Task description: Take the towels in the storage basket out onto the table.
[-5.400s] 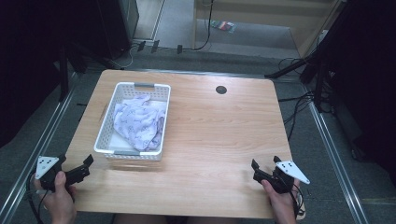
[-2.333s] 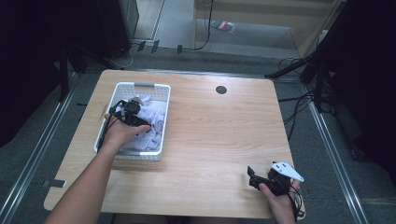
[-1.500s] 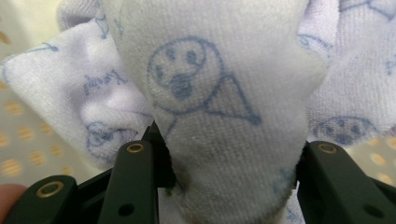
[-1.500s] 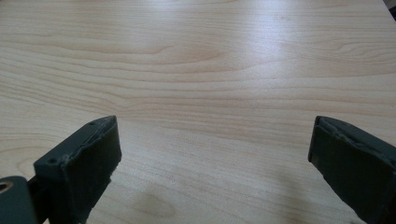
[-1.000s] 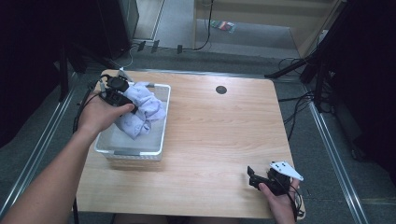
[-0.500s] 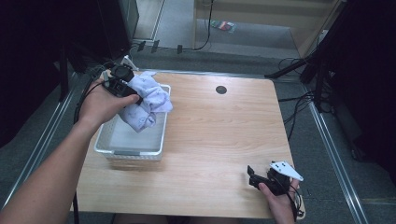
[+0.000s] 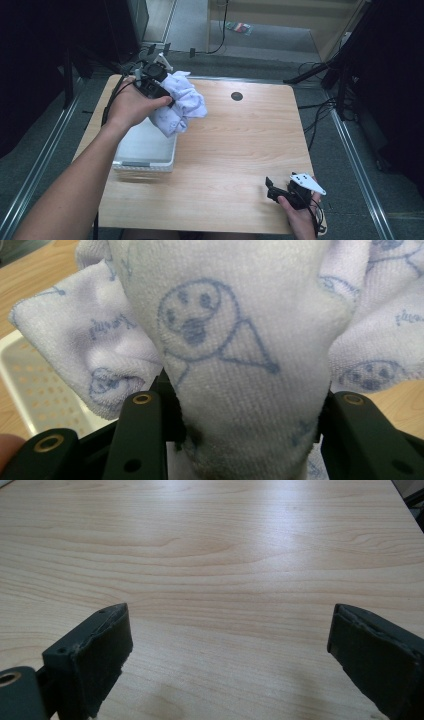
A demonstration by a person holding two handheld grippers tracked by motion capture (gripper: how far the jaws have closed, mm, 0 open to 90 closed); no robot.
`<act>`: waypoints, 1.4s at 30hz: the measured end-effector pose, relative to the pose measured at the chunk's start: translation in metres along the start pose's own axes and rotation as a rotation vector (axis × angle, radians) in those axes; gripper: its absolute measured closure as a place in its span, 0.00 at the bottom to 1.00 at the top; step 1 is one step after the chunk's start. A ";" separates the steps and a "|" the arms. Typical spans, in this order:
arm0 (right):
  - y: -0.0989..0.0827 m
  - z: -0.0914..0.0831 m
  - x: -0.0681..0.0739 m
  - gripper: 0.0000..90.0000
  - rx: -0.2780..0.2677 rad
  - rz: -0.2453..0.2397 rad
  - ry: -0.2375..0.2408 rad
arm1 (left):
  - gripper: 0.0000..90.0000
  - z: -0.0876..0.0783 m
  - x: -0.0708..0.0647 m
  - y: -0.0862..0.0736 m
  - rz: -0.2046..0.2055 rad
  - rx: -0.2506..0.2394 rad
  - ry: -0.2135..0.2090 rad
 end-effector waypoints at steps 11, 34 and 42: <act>0.000 0.000 -0.001 0.04 -0.004 -0.004 0.006 | 0.60 0.021 -0.042 0.023 0.075 0.007 -0.028; 0.000 -0.001 -0.001 0.03 -0.016 0.000 0.014 | 0.56 0.117 -0.098 0.028 0.146 0.090 -0.089; 0.000 -0.001 -0.001 0.03 -0.017 0.000 0.017 | 0.51 0.155 -0.109 0.019 0.153 0.116 -0.098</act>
Point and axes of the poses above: each handheld gripper's, and its own axes: z roughly forward along the jaws, y roughly out of its top, x roughly to its left, the point moved 2 cm from there along z, roughly forward along the jaws, and after that the axes turned 13 degrees about x, right-handed, at the moved point
